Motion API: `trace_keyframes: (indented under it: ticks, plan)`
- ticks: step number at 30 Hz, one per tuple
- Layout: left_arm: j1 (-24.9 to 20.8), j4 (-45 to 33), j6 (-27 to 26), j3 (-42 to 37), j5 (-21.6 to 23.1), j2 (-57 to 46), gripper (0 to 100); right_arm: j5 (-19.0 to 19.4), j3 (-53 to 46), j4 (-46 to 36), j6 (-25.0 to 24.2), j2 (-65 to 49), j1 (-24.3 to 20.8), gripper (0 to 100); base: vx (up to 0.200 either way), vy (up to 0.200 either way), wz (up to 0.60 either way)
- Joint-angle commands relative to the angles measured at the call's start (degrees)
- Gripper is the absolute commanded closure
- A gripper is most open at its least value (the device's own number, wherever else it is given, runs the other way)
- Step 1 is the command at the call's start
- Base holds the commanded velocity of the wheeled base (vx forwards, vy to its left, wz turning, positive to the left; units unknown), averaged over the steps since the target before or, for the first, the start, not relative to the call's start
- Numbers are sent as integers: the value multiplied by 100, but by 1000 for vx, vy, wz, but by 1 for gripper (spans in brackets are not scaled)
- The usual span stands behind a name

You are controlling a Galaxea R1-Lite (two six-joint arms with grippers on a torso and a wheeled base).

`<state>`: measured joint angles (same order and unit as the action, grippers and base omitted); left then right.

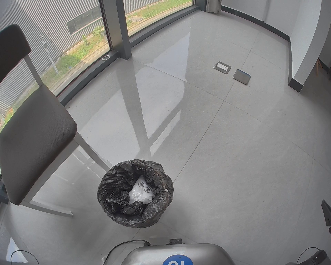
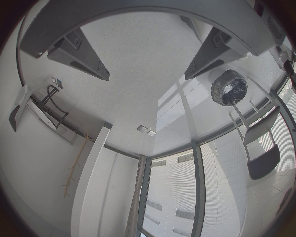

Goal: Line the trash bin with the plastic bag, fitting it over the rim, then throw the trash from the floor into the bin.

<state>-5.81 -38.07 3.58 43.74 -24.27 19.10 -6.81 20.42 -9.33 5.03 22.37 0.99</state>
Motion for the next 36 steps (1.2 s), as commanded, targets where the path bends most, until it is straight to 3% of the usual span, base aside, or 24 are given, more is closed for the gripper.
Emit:
trace_keyframes:
  ticks: [1,4,8,16,17,23,25,36]
  plan:
    - [256,63,-130,-955,151,-1444,0,5,-961,-184,-90,-2167,-28,0,0,0,0]
    - [256,458,-130,-1298,256,-1444,0,-57,-1286,-43,-117,-2237,-108,0,0,0,0]
    - [256,1223,-139,-1878,335,-1436,0,-110,-1928,1047,-161,-2237,-108,0,0,0,0]
    - [256,1944,-156,-2836,1390,-1436,0,-127,-2042,1363,-152,-2237,-108,0,0,0,0]
    - [256,2269,-165,-3152,1733,-1444,0,-136,-2042,1407,-196,-2237,-108,0,0,0,0]
    - [256,3684,-209,-4242,2348,-1436,0,-145,-2042,1416,-196,-2237,-108,0,0,0,0]
    - [256,3825,-306,-4365,2638,-1436,0,-145,-2042,1416,-231,-2237,-108,0,0,0,0]
    - [168,3816,-376,-4374,2664,-1401,0,-13,-2042,1381,-521,-2237,-108,0,0,0,0]
